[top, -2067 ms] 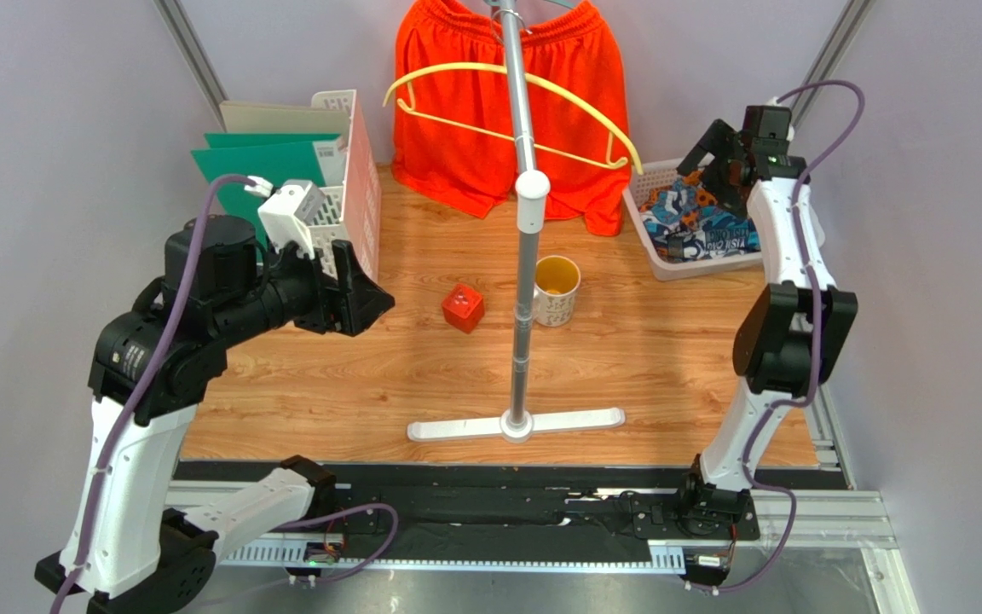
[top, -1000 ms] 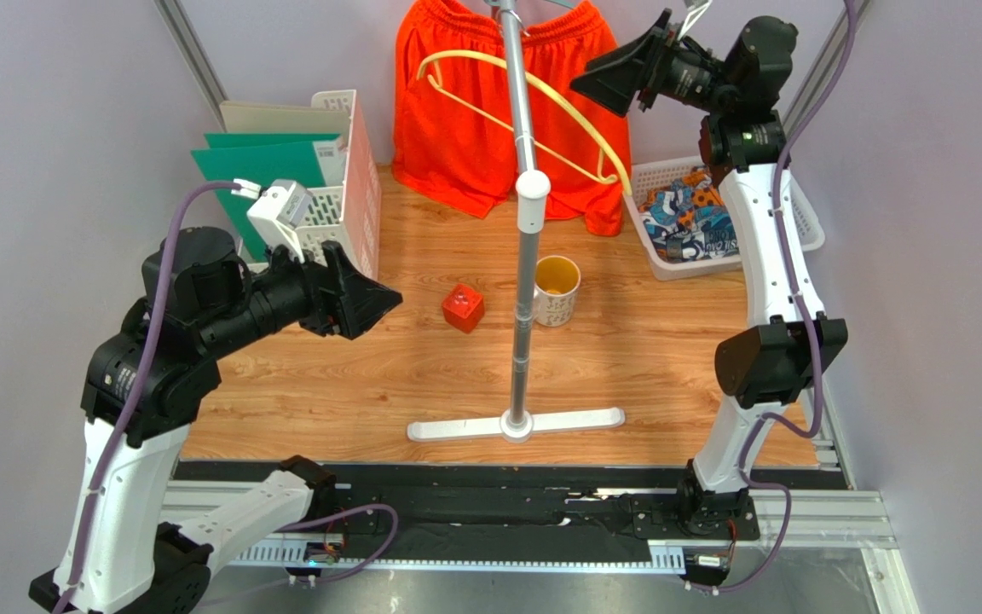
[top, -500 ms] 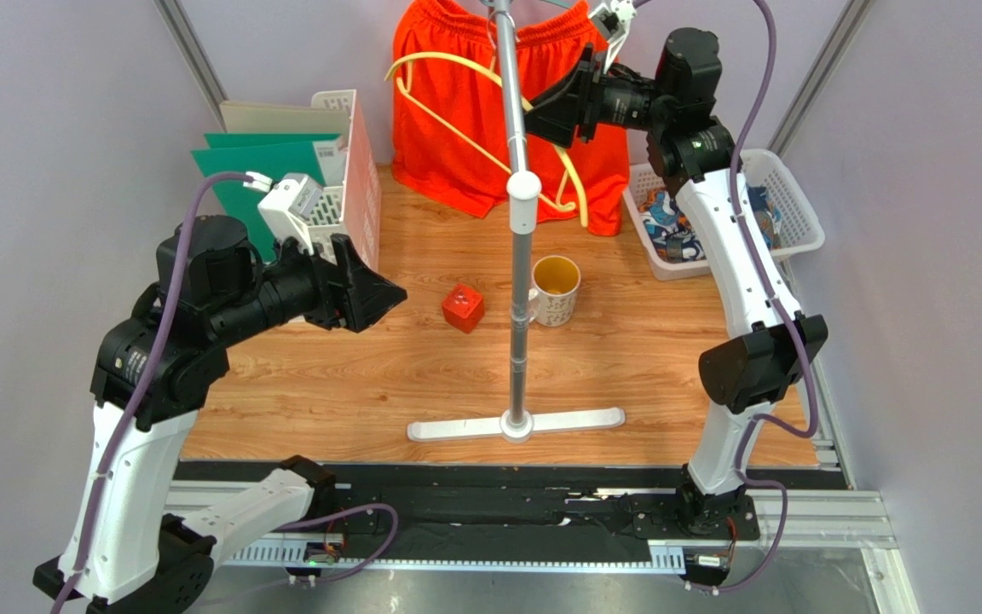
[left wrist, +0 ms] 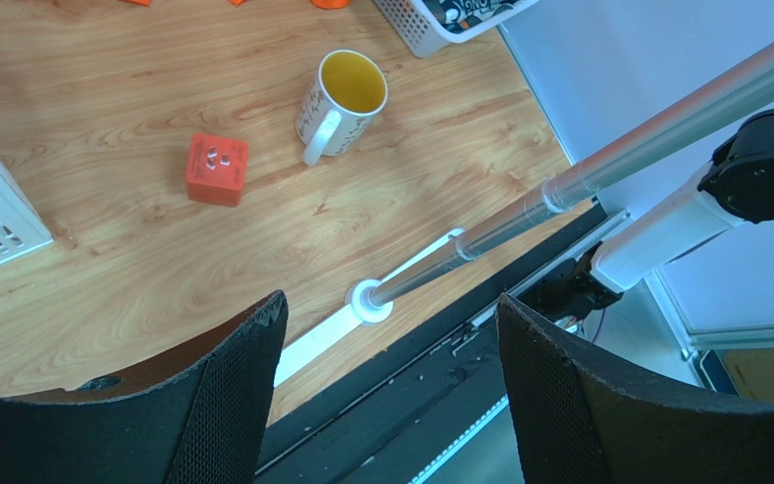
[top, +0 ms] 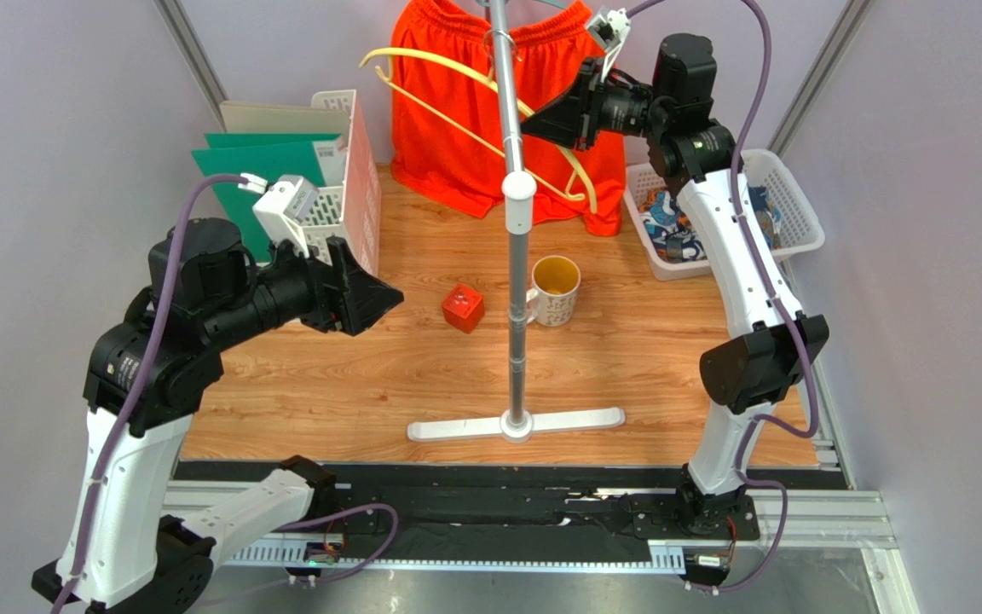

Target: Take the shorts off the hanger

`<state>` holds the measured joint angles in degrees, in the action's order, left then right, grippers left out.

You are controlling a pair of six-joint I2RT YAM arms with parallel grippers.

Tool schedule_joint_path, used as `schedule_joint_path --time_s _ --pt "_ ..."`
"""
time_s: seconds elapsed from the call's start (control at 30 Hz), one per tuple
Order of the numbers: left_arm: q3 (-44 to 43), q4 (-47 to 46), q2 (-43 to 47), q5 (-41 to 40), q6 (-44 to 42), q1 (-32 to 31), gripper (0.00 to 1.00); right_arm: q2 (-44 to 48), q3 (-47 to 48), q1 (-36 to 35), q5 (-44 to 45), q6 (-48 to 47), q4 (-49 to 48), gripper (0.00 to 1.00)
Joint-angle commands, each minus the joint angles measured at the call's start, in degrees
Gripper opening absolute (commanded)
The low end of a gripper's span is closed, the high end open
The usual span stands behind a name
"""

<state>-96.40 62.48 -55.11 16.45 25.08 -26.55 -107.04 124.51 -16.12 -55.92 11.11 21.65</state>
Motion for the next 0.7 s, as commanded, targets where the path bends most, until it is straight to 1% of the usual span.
schedule_joint_path --time_s 0.0,0.2,0.4,0.53,0.63,0.67 --pt "-1.9 1.0 -0.2 0.5 -2.1 -0.1 0.80 4.0 -1.6 -0.4 -1.0 -3.2 0.7 0.00" --pt "-4.0 2.0 -2.0 1.3 -3.4 -0.2 0.80 8.9 -5.1 -0.4 -2.6 -3.9 2.1 0.00" --pt "-6.8 3.4 -4.1 1.0 -6.2 -0.1 0.80 16.2 -12.5 -0.4 -2.9 -5.2 3.3 0.00" --pt "-7.5 2.7 -4.9 1.7 -6.1 -0.1 0.80 18.4 -14.2 -0.6 -5.1 -5.7 6.7 0.00" --pt "-7.1 2.4 -5.1 2.3 -5.8 -0.1 0.80 21.2 -17.0 -0.7 -3.6 -5.3 7.1 0.00" --pt "-7.0 2.4 -5.2 2.4 -5.7 -0.1 0.80 22.0 -19.4 -0.7 -2.4 -4.9 6.4 0.00"
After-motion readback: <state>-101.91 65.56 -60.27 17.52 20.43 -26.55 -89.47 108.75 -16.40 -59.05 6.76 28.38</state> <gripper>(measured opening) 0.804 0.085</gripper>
